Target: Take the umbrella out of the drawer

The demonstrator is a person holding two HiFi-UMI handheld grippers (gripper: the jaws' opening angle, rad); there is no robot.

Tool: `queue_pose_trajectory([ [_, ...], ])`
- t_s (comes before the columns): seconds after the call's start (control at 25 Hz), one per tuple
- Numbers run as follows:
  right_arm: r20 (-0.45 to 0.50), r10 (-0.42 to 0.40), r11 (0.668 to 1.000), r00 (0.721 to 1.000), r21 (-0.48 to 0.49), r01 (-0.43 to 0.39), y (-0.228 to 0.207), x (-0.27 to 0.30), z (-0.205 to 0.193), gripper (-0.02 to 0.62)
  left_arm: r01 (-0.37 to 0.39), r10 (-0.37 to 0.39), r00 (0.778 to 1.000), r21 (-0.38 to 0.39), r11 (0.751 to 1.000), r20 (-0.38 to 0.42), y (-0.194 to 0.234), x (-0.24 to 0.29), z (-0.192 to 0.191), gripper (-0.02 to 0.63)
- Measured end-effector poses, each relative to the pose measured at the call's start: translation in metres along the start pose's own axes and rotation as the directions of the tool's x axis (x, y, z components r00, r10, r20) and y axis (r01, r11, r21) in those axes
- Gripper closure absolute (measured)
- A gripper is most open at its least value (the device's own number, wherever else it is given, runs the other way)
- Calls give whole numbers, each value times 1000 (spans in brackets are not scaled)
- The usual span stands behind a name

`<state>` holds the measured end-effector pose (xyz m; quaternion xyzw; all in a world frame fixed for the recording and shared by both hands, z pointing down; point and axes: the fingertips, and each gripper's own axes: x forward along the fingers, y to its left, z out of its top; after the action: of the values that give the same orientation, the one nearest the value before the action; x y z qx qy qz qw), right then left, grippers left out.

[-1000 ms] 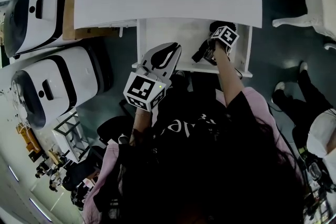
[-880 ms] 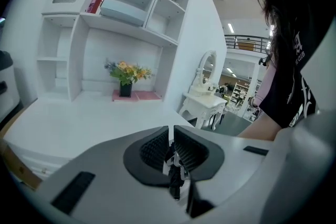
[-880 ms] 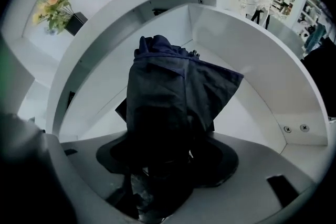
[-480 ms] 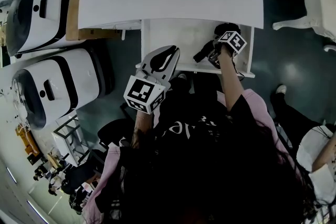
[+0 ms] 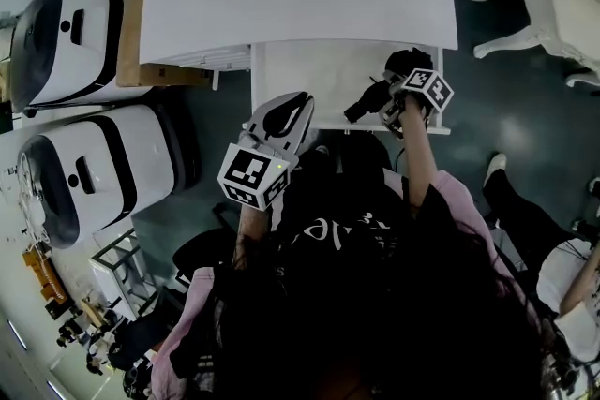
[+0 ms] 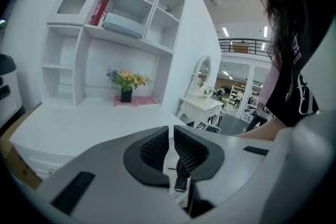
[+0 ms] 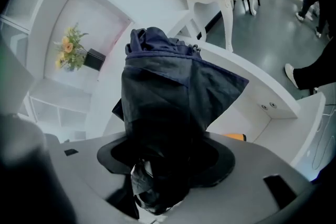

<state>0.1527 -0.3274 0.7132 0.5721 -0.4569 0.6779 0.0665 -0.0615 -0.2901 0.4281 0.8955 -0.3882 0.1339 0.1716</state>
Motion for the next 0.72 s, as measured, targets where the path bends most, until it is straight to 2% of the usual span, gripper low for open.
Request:
queue_pose_trajectory([
  [0.2, 48, 82, 997, 996, -14, -81, 19, -38, -1, 313, 16, -16, 1000, 5, 1000, 21, 0, -22, -1, 566],
  [0.4, 93, 188, 981, 978, -69, -182, 46, -85, -12, 312, 27, -27, 999, 11, 1000, 47, -4, -43, -2, 566],
  [0.72, 118, 319, 933, 940, -214, -289, 93, -146, -74, 313, 60, -62, 994, 27, 998, 91, -2, -86, -14, 566],
])
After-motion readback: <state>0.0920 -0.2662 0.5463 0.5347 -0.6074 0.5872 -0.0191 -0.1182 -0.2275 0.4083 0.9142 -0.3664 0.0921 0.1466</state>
